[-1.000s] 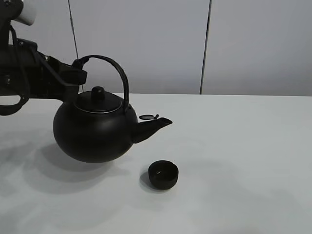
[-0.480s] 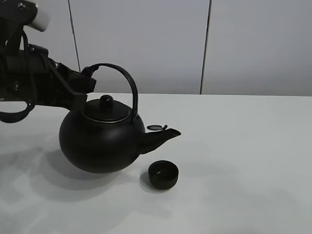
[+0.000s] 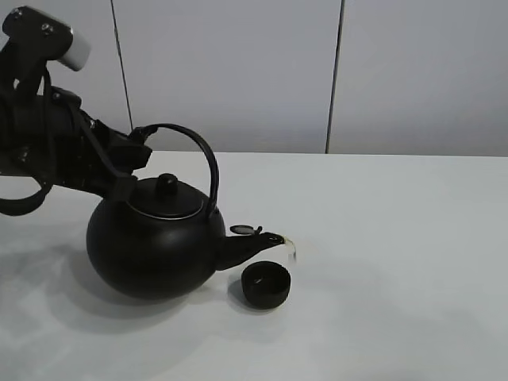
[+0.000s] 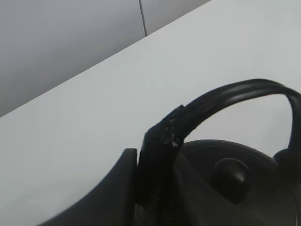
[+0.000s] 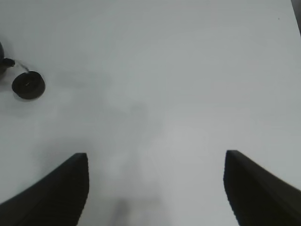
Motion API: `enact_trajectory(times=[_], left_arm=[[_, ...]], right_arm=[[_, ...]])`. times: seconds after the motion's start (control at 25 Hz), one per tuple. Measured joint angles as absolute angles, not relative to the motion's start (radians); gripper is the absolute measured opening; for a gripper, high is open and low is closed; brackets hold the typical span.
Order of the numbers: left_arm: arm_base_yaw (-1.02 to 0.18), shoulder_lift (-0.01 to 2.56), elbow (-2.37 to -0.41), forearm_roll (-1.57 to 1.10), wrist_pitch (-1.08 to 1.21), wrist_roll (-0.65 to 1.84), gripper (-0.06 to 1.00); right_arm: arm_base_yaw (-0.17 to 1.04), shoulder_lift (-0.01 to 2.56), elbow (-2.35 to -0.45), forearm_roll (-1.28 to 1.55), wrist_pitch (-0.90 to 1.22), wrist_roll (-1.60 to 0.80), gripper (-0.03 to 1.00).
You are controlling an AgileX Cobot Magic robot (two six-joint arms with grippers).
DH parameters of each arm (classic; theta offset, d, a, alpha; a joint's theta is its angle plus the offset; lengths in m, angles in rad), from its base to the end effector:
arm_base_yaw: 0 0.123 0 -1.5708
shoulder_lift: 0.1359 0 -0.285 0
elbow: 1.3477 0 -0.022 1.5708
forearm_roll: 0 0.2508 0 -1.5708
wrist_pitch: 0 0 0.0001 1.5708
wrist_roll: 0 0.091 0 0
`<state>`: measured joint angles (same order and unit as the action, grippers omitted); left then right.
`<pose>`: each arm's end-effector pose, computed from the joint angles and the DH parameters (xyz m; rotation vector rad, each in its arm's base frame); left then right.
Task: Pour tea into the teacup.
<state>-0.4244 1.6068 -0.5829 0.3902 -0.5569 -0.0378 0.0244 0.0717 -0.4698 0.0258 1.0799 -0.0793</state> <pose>0.2628 -0.1388 0.1788 0.8237 1.8082 -0.2826 0.0080 0.0023 0.2672 -0.1121 2.1622 0.0001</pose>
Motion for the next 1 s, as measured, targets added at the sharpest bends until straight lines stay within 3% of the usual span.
enact_trajectory(times=[1.0], left_arm=[[-0.424,1.607,-0.583,0.348,-0.529,0.026,0.13]], right_arm=[[0.024,0.072,-0.47,0.026,1.08,-0.079,0.55]])
